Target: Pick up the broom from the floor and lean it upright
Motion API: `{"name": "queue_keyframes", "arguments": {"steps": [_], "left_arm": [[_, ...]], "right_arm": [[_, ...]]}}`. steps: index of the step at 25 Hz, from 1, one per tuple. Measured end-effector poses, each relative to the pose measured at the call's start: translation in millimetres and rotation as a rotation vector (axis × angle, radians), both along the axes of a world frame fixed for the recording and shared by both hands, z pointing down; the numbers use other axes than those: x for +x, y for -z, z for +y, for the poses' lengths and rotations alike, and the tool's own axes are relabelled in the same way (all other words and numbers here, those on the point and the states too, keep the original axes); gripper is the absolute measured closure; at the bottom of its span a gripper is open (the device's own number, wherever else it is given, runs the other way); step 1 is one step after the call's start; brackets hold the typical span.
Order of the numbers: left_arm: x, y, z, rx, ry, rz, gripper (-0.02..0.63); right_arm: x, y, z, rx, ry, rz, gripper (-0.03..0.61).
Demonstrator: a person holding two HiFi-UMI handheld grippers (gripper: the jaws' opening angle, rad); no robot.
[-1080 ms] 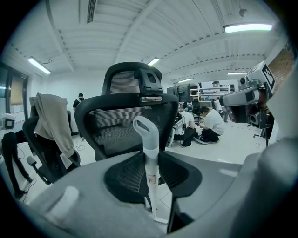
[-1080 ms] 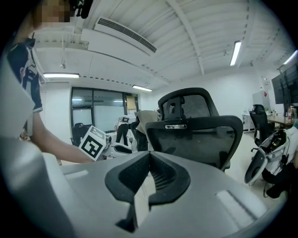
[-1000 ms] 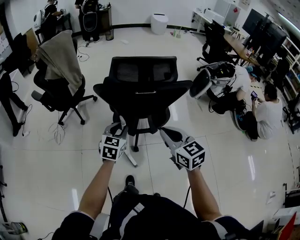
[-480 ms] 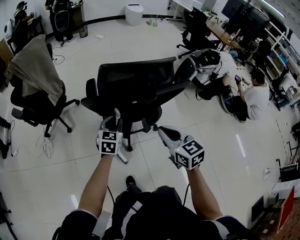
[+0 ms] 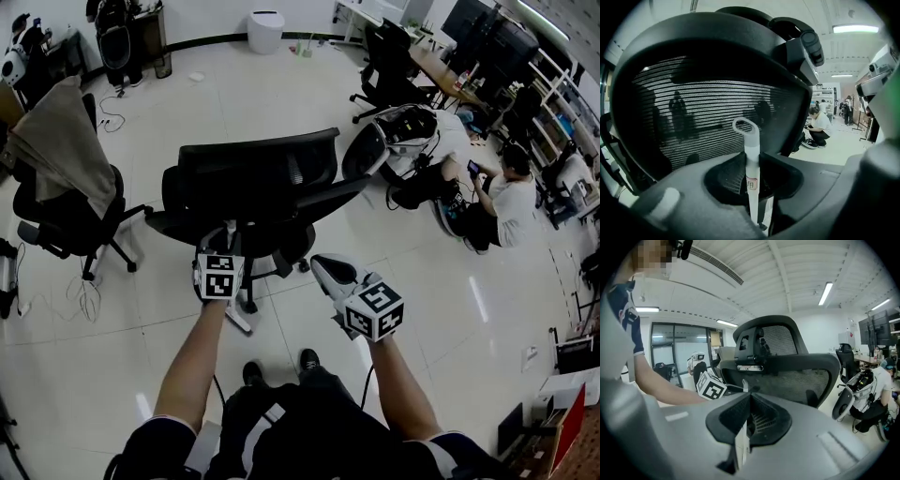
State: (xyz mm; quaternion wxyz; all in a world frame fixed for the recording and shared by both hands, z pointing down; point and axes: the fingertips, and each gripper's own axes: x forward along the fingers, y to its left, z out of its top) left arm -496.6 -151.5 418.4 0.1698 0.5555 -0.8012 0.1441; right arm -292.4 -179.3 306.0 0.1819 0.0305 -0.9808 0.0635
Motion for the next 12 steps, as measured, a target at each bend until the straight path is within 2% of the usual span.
{"name": "queue_keyframes", "arguments": {"steps": [8, 12], "left_arm": [[1.7, -10.0, -10.2, -0.044, 0.072, -0.015, 0.486], [9.3, -23.7, -5.8, -0.079, 0.070, 0.008, 0.474]], "right_arm": [[5.9, 4.9, -35.8, -0.010, 0.061, -0.011, 0.572], [3.0, -2.1, -39.8, -0.037, 0.081, -0.013, 0.572]]}}
